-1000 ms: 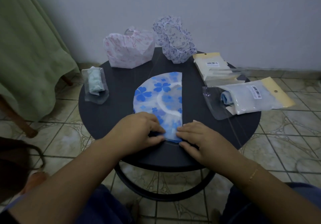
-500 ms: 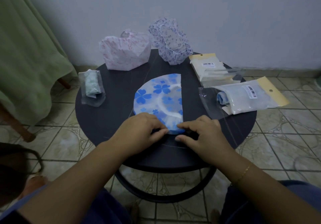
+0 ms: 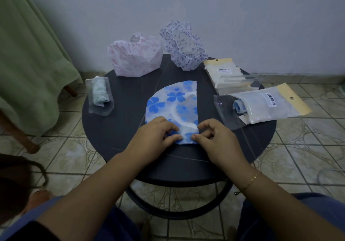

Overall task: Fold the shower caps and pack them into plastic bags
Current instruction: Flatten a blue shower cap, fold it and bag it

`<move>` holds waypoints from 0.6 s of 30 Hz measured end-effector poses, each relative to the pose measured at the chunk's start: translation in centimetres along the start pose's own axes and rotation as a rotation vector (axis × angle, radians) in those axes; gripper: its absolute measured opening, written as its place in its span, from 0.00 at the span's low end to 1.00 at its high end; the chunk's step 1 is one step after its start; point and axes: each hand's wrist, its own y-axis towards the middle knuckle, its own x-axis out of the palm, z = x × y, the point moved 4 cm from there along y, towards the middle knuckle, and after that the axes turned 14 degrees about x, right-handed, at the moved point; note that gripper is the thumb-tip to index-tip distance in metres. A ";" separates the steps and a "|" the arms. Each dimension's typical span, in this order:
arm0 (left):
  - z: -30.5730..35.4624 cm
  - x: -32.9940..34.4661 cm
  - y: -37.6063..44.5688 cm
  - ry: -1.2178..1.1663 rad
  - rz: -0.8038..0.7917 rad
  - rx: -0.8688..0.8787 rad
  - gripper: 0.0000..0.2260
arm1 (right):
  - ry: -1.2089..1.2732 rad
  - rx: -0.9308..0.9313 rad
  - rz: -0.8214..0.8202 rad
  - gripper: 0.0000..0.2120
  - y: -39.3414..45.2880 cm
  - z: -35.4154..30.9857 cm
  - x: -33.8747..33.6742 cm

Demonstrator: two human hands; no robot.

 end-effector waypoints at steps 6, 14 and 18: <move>0.2 0.1 0.0 -0.002 0.022 0.024 0.14 | -0.127 -0.107 0.073 0.09 -0.5 -0.4 -0.1; -0.3 -0.4 -0.4 -0.100 -0.010 0.043 0.10 | -0.360 -0.132 0.078 0.08 -0.5 -0.5 -0.1; -0.6 -0.6 -0.7 -0.142 -0.080 0.052 0.10 | -0.434 -0.118 0.075 0.10 -0.4 -0.5 -0.1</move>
